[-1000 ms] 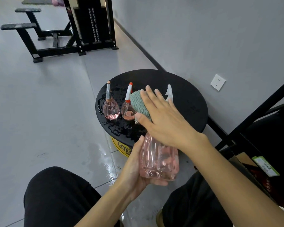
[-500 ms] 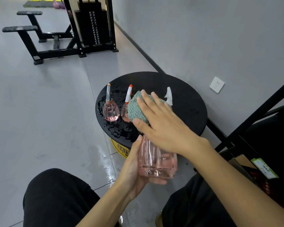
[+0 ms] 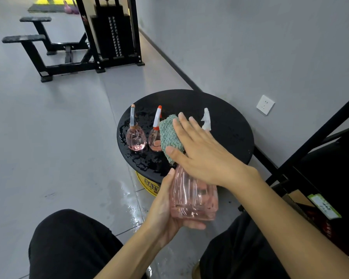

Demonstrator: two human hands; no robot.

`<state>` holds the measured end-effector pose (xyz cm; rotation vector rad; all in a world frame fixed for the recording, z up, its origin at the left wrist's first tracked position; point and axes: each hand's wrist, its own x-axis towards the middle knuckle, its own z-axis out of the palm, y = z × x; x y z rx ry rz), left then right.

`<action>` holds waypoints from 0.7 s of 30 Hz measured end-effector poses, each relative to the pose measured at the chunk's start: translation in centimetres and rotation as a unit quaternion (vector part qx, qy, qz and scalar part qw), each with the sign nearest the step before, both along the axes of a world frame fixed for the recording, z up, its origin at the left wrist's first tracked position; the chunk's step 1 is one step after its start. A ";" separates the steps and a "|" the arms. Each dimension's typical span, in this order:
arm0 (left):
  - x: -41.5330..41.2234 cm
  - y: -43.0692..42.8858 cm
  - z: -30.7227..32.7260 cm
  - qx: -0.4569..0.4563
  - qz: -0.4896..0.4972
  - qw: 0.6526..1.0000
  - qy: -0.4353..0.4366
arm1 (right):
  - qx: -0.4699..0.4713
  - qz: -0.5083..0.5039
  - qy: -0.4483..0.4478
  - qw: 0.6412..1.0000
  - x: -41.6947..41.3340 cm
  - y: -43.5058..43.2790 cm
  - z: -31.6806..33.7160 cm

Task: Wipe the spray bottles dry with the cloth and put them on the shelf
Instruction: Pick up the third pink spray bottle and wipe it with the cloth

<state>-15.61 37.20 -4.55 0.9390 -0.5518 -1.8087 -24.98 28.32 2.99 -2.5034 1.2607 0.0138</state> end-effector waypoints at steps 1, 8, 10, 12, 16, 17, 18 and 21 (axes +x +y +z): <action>0.2 0.0 -0.1 -0.002 0.004 1.000 -0.001 | 0.004 0.012 -0.001 1.000 -0.1 0.4 0.0; 0.5 0.1 0.1 -0.013 -0.022 1.000 -0.012 | -0.008 0.009 -0.006 1.000 -0.5 0.6 0.5; 0.2 0.2 0.0 -0.021 -0.022 0.999 -0.013 | -0.008 -0.025 -0.031 0.999 -0.1 -0.6 0.6; 0.1 0.3 0.0 -0.016 -0.017 1.000 -0.010 | 0.005 -0.037 -0.045 0.998 -0.2 -1.1 0.7; 0.8 0.1 0.1 -0.015 0.005 1.000 -0.016 | 0.003 0.020 -0.047 0.999 -1.0 1.1 0.2; 1.0 0.0 0.2 -0.019 0.006 1.000 -0.022 | 0.001 0.029 -0.048 0.998 -1.3 1.9 0.1; 1.2 0.0 0.1 -0.024 0.003 0.999 -0.028 | -0.003 0.034 -0.045 0.998 -1.6 2.5 0.0; 1.1 0.1 0.0 -0.023 -0.011 0.999 -0.023 | -0.011 0.025 -0.029 0.999 -1.9 2.3 0.2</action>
